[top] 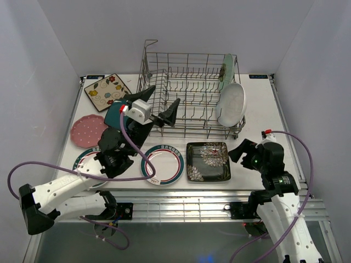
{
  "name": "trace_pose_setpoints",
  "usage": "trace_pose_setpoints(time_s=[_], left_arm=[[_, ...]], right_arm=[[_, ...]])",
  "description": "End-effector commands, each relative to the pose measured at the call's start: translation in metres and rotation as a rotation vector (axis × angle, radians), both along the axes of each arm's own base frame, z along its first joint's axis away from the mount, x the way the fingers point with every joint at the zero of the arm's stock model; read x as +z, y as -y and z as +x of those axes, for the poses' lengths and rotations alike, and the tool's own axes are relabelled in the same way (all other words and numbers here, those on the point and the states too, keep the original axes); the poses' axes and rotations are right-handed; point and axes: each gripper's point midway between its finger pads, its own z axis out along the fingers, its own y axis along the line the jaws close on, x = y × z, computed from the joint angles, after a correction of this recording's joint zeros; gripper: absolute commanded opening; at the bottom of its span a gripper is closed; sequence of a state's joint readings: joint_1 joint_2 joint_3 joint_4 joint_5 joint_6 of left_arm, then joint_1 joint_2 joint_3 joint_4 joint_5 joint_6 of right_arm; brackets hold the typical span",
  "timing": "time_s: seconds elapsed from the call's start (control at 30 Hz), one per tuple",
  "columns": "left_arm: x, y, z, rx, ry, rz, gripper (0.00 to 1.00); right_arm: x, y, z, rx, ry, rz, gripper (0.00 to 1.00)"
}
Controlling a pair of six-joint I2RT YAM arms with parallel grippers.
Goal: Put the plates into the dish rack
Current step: Pick up the plate at the center of the board.
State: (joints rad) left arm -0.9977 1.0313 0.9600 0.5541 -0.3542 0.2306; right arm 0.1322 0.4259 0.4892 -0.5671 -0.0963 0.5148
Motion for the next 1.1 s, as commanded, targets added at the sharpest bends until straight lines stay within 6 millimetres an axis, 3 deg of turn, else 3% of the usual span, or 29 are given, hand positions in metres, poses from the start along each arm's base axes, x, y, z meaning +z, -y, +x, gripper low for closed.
trace_pose_setpoints(time_s=[0.0,0.13,0.33,0.57,0.9,1.07], left_arm=[[0.009,-0.031,-0.016,0.046,0.088,0.026,0.98],[0.002,-0.048,-0.028,0.062,0.138,0.067,0.98],[-0.007,-0.076,-0.044,0.100,0.190,0.086,0.98],[-0.031,-0.088,-0.048,0.130,0.207,0.135,0.98],[-0.050,-0.105,-0.057,0.156,0.234,0.131,0.98],[-0.064,-0.107,-0.058,0.163,0.238,0.138,0.98]], right_arm=[[0.009,-0.027,0.005,0.131,0.061,0.094,0.84],[-0.008,-0.038,0.004,0.173,0.049,0.149,0.93],[-0.035,-0.043,0.003,0.182,0.033,0.182,0.95],[-0.061,-0.040,0.004,0.160,-0.005,0.170,1.00],[-0.085,-0.045,0.003,0.172,-0.021,0.204,0.80],[-0.092,-0.046,0.003,0.176,-0.024,0.209,0.76]])
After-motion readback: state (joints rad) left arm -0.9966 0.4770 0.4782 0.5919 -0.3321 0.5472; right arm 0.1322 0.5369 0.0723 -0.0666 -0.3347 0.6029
